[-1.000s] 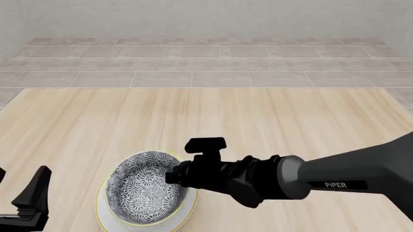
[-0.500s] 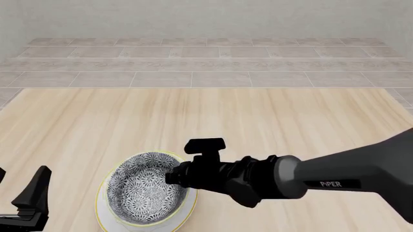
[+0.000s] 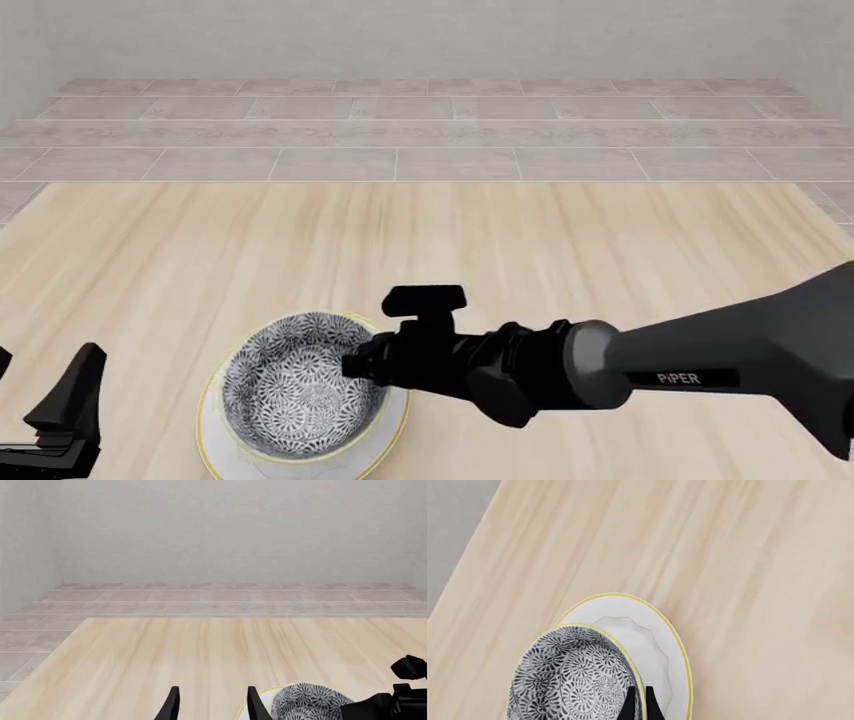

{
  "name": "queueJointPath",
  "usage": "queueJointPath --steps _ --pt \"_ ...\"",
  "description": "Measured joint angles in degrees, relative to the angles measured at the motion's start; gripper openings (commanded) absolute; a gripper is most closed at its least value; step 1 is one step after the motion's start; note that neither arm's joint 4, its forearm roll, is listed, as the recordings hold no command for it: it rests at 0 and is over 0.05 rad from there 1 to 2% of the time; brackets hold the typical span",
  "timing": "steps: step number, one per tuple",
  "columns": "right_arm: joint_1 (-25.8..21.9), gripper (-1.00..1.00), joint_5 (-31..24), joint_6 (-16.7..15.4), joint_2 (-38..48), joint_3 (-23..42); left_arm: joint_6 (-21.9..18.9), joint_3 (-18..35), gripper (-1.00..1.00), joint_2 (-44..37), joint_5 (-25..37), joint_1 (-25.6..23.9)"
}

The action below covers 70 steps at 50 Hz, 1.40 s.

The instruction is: Put the bowl on the plate.

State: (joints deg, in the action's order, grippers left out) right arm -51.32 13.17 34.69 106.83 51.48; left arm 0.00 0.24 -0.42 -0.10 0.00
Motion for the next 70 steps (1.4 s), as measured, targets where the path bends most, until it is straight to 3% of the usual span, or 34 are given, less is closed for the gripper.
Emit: queueJointPath --steps 11,12,56,70 --pt "0.0 -1.00 0.4 0.2 0.0 -0.2 0.0 0.0 1.00 0.0 0.0 0.0" --pt "0.0 1.00 0.4 0.2 0.0 -0.2 0.0 0.0 1.00 0.0 0.0 0.0" --pt "0.8 1.00 0.0 -1.4 -3.4 -0.6 0.0 0.0 1.00 0.0 0.0 0.0" --pt "3.4 1.00 -3.3 -5.5 -13.0 -1.4 0.0 0.0 1.00 0.0 0.0 0.0"
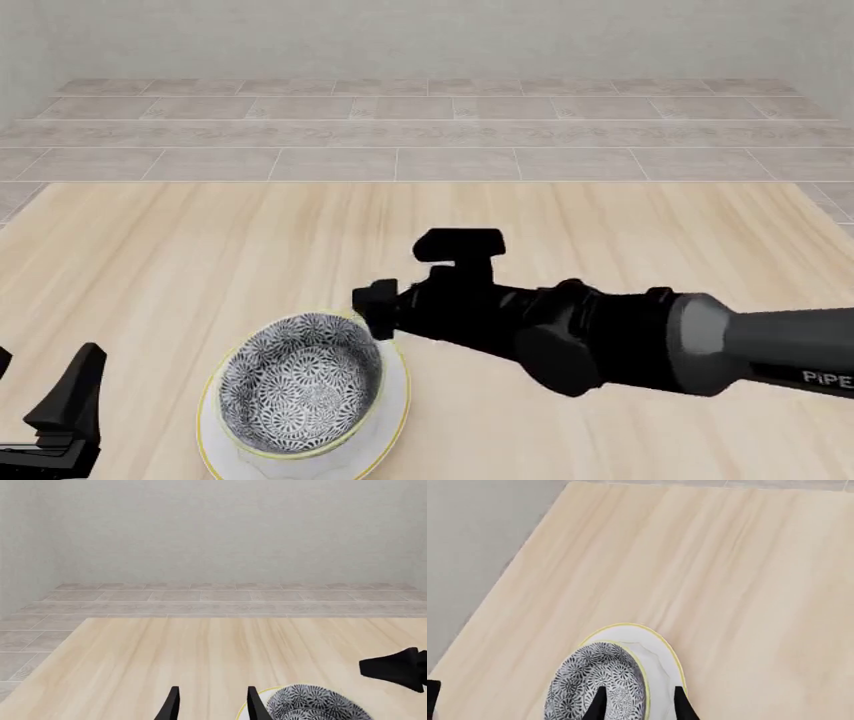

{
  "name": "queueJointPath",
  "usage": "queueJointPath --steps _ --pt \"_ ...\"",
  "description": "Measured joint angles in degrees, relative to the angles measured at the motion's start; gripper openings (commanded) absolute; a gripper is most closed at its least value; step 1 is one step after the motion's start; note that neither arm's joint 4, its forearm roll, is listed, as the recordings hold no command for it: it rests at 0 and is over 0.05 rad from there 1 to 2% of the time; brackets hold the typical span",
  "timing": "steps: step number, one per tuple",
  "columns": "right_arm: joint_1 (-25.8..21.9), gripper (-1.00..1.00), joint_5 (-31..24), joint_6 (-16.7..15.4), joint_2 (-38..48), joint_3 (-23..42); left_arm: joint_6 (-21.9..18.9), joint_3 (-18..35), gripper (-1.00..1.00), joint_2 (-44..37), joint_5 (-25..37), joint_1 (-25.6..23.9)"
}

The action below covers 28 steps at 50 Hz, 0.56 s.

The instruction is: Put the bowl on the plate.

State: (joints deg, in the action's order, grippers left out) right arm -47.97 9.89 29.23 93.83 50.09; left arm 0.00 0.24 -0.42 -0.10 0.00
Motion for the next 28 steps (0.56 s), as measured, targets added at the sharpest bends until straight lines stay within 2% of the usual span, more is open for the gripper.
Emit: queueJointPath --steps 13,28 --pt "5.0 1.00 -6.7 -8.3 -19.2 0.0 0.0 0.0 1.00 0.0 0.0 0.0" --pt "12.5 1.00 -16.4 -20.2 -47.2 2.3 0.0 0.0 1.00 0.0 0.0 0.0"
